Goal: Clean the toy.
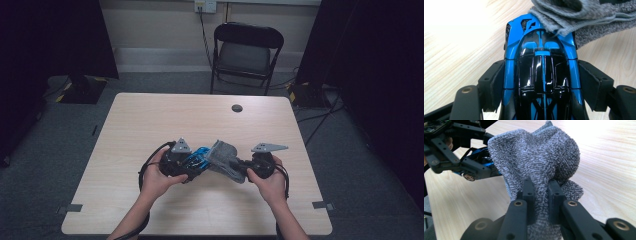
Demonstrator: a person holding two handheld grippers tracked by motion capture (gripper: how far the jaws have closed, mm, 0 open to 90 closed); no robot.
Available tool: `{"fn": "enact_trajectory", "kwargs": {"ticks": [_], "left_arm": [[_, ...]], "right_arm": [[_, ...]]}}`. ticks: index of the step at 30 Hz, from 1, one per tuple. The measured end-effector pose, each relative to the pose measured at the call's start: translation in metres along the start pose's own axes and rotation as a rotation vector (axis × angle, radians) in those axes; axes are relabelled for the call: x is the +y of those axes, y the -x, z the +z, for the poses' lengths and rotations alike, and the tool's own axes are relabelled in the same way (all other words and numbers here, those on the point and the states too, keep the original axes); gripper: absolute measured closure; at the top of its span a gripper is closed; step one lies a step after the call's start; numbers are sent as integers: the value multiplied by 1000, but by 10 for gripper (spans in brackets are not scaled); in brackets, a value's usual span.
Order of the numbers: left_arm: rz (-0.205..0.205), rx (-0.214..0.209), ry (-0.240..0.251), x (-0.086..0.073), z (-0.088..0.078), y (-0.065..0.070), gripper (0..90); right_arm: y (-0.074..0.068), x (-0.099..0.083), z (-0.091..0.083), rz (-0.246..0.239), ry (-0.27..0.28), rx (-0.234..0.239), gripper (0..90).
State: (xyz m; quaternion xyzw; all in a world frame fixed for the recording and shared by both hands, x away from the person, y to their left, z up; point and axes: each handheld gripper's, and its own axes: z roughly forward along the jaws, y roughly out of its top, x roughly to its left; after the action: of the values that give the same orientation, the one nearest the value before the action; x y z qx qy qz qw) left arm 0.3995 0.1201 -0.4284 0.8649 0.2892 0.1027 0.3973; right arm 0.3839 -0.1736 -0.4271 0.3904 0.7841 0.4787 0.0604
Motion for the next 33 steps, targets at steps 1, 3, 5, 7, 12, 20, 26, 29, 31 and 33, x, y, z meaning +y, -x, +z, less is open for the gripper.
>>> {"fn": "enact_trajectory", "kwargs": {"ticks": [1,3,5,7,12,20,26,29,31,33], "left_arm": [[-3,3,0,0,0,0,284],[-1,5,-3,0,-1,0,284],[0,6,-2,0,-2,-1,284],[-1,9,-1,0,-2,-1,284],[-12,16,0,-1,-3,-3,284],[-17,20,4,-1,-4,-4,283],[-29,27,7,-1,-6,-6,284],[-35,21,11,-2,-7,-7,283],[-30,21,8,-1,-6,-7,283],[-30,18,6,-1,-6,-6,284]], "right_arm": [[-1,0,0,-2,-1,3,801],[-2,-1,0,-7,-3,9,801],[-3,-2,0,-8,-4,13,801],[-4,-3,0,-8,-5,19,801],[-7,-7,-3,-15,-14,37,801],[-10,-11,-6,-21,-24,58,801],[-9,-16,-12,-17,-35,62,799],[-8,-17,-17,-14,-28,60,798],[-5,-16,-21,-9,-20,52,799],[-1,-15,-25,0,-7,34,799]]}}
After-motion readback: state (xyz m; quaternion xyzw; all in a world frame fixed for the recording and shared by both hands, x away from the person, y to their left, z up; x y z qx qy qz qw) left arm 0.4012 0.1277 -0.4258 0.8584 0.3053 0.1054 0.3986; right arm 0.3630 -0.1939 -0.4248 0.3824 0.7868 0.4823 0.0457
